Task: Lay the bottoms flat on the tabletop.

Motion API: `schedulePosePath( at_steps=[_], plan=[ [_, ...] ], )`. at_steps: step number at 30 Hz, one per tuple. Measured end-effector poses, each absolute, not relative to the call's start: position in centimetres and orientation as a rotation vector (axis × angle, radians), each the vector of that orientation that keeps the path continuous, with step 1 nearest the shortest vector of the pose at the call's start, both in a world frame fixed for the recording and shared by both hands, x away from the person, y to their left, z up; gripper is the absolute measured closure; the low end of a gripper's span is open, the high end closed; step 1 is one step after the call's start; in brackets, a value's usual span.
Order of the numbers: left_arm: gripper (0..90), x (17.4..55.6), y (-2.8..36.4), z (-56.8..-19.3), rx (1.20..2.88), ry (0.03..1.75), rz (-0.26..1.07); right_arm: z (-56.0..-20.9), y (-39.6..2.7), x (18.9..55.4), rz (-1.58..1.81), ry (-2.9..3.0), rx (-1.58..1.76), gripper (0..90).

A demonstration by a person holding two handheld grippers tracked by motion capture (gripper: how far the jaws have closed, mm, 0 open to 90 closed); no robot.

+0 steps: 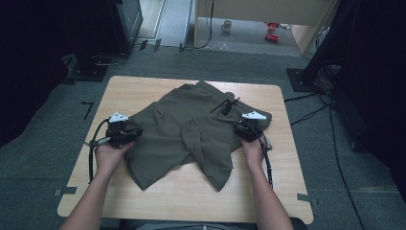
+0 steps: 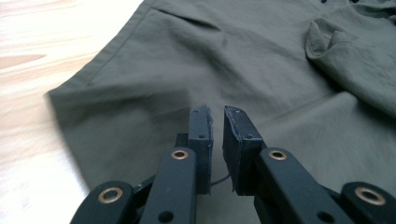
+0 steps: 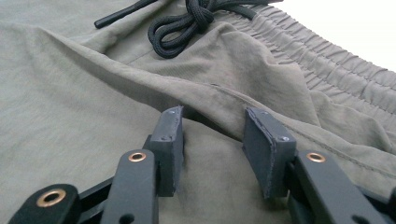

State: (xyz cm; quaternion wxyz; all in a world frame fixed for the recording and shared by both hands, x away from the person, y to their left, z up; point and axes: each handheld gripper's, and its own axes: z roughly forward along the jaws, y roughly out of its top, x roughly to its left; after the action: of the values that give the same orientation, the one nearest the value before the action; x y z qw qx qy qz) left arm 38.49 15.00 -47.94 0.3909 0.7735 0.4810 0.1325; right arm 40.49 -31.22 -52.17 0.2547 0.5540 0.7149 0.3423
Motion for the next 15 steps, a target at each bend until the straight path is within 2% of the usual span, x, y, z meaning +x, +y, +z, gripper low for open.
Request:
schedulePosePath(
  at_steps=[8,15],
  plan=[
    [74.2,40.4,12.2,-49.5,2.052,1.216,0.321,-52.2,-31.1,40.4,0.926,1.927,1.519,58.0],
    [66.6,40.7,13.1,-50.1,2.108,1.261,0.357,-52.2,-31.1,40.3,0.93,1.927,1.525,58.0]
  ],
)
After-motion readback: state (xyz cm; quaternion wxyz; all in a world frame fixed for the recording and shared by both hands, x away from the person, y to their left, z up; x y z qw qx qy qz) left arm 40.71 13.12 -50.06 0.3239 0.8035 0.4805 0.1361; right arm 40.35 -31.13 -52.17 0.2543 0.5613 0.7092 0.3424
